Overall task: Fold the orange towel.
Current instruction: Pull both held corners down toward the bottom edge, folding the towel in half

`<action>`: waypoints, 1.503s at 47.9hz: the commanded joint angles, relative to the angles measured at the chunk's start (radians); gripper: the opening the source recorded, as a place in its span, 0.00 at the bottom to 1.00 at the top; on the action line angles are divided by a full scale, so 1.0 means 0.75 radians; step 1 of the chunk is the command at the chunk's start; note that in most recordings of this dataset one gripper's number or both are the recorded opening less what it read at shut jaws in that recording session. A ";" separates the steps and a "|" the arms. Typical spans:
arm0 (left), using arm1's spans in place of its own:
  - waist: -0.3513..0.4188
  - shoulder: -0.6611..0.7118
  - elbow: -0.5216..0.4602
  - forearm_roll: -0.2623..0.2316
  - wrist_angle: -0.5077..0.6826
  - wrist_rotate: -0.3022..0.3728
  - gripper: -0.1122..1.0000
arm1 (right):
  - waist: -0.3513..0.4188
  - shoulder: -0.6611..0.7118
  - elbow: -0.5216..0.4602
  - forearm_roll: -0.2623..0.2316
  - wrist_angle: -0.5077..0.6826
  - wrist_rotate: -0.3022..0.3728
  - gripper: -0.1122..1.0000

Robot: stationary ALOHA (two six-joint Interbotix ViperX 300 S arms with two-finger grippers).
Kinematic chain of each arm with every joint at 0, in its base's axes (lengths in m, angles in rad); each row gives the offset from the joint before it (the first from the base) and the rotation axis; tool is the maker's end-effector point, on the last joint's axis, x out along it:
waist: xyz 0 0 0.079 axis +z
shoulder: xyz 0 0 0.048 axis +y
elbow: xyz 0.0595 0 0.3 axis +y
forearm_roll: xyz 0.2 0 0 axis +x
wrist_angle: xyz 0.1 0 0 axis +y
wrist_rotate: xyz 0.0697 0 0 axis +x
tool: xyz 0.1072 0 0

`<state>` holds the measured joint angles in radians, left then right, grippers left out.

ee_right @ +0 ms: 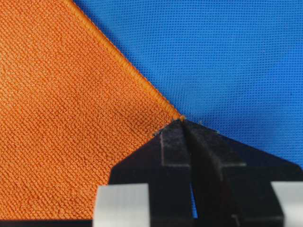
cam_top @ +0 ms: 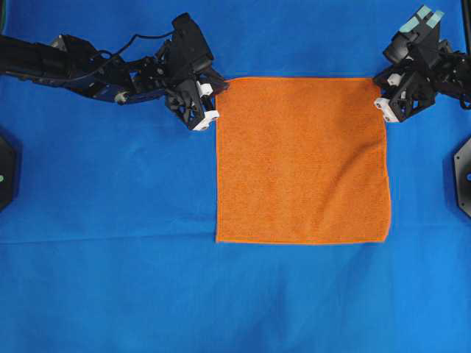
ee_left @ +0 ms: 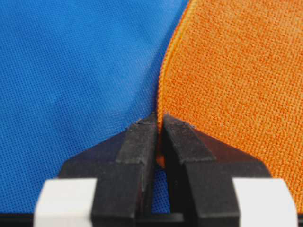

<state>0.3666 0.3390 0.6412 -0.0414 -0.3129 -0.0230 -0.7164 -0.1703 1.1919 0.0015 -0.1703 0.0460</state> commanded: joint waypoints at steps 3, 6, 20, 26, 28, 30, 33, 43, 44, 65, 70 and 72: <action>-0.020 -0.016 -0.012 0.004 0.006 0.002 0.11 | 0.010 -0.016 -0.006 0.000 -0.012 -0.002 0.11; -0.029 -0.020 -0.016 0.002 0.006 0.002 0.11 | 0.014 -0.016 -0.008 0.000 -0.008 -0.002 0.11; -0.027 -0.166 -0.022 0.006 0.047 0.041 0.11 | 0.018 -0.247 -0.006 0.002 0.160 0.010 0.11; -0.029 -0.192 -0.016 0.010 0.061 0.051 0.11 | 0.035 -0.366 0.010 0.002 0.213 0.014 0.11; -0.031 -0.194 -0.014 0.010 0.070 0.049 0.11 | 0.043 -0.401 0.018 0.002 0.225 0.014 0.11; -0.033 -0.196 -0.010 0.010 0.080 0.047 0.11 | 0.047 -0.423 0.025 0.004 0.227 0.016 0.11; -0.041 -0.202 -0.008 0.010 0.092 0.045 0.11 | 0.055 -0.444 0.037 0.006 0.235 0.018 0.11; -0.112 -0.247 0.010 0.012 0.137 0.049 0.11 | 0.137 -0.509 0.043 0.037 0.317 0.025 0.11; -0.127 -0.260 0.016 0.010 0.151 0.049 0.11 | 0.151 -0.520 0.043 0.043 0.329 0.025 0.11; -0.448 -0.319 0.082 0.010 0.286 0.027 0.11 | 0.616 -0.732 0.063 0.346 0.661 0.027 0.11; -0.524 -0.311 0.074 0.010 0.292 0.022 0.11 | 0.757 -0.734 0.065 0.438 0.687 0.029 0.11; -0.550 -0.309 0.070 0.012 0.292 0.022 0.11 | 0.808 -0.730 0.067 0.464 0.685 0.039 0.11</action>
<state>-0.0123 0.1258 0.7102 -0.0337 -0.0905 -0.0046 -0.1749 -0.7194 1.2502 0.3114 0.3436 0.0706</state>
